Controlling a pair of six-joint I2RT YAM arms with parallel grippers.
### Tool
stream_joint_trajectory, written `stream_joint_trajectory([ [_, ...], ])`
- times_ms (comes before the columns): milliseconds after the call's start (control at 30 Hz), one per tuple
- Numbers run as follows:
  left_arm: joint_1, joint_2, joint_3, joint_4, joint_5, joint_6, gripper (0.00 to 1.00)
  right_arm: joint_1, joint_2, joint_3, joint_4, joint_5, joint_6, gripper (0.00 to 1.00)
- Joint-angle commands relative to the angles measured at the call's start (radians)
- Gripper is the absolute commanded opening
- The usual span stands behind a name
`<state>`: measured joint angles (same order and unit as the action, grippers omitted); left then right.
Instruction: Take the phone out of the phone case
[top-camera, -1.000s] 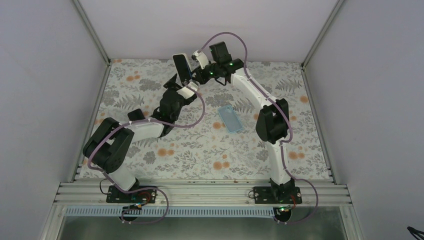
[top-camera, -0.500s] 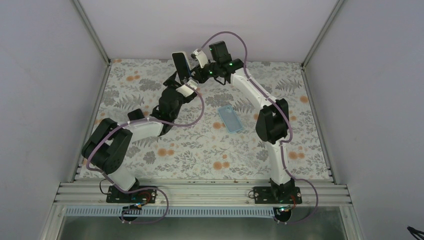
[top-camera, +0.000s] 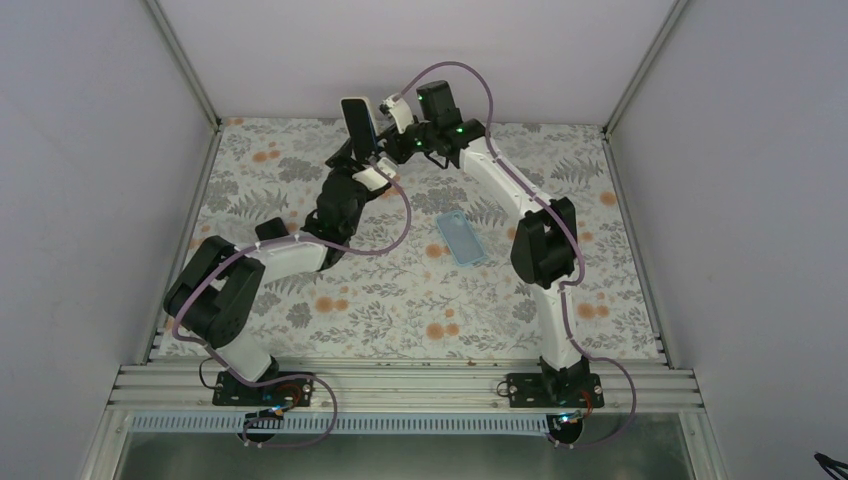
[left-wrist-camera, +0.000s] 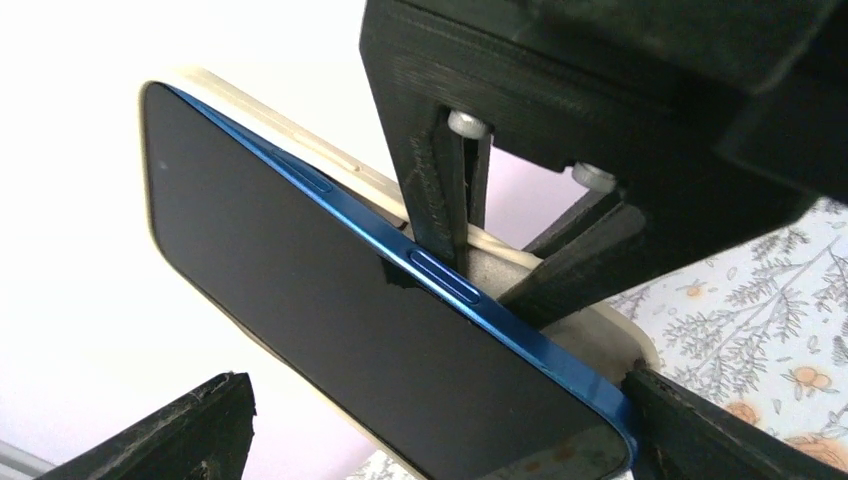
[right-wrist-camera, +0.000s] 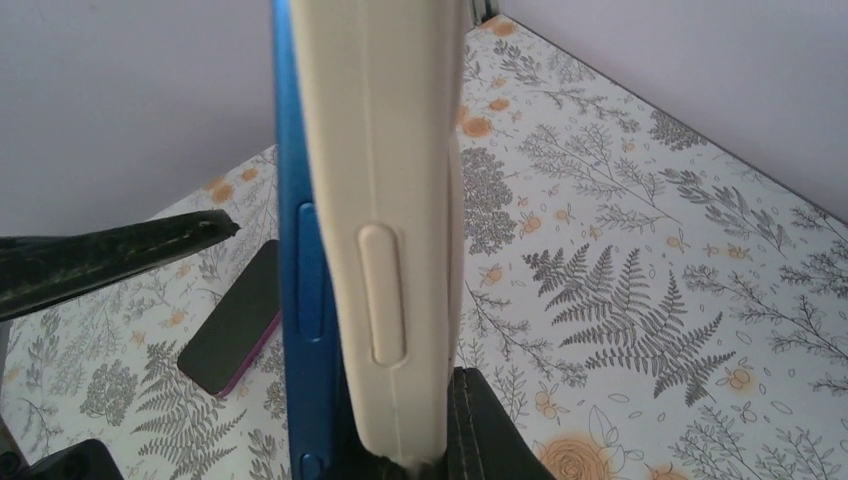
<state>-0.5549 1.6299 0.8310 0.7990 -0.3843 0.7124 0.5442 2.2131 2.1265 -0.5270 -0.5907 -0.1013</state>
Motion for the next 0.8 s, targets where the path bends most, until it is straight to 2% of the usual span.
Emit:
stream_joint_trajectory([
  [0,0.010,-0.033,0.027,0.310,-0.068,0.080,0.88,0.022,-0.002,-0.042,-0.048,-0.035,0.012,0.03],
  [133,0.025,-0.024,0.022,0.430,-0.081,0.173,0.81,0.022,-0.015,-0.081,-0.039,-0.036,0.017,0.04],
  [300,0.060,-0.021,0.026,0.487,-0.091,0.210,0.74,0.022,-0.027,-0.109,-0.031,-0.037,0.020,0.04],
  [500,0.069,0.004,-0.005,0.689,-0.102,0.368,0.64,0.022,-0.034,-0.144,-0.027,-0.053,0.022,0.03],
  [600,0.077,0.004,-0.026,0.776,-0.091,0.424,0.62,0.022,-0.034,-0.168,-0.023,-0.057,0.023,0.03],
  [767,0.092,0.001,-0.029,0.832,-0.084,0.467,0.61,0.026,-0.023,-0.183,-0.018,-0.067,0.026,0.03],
])
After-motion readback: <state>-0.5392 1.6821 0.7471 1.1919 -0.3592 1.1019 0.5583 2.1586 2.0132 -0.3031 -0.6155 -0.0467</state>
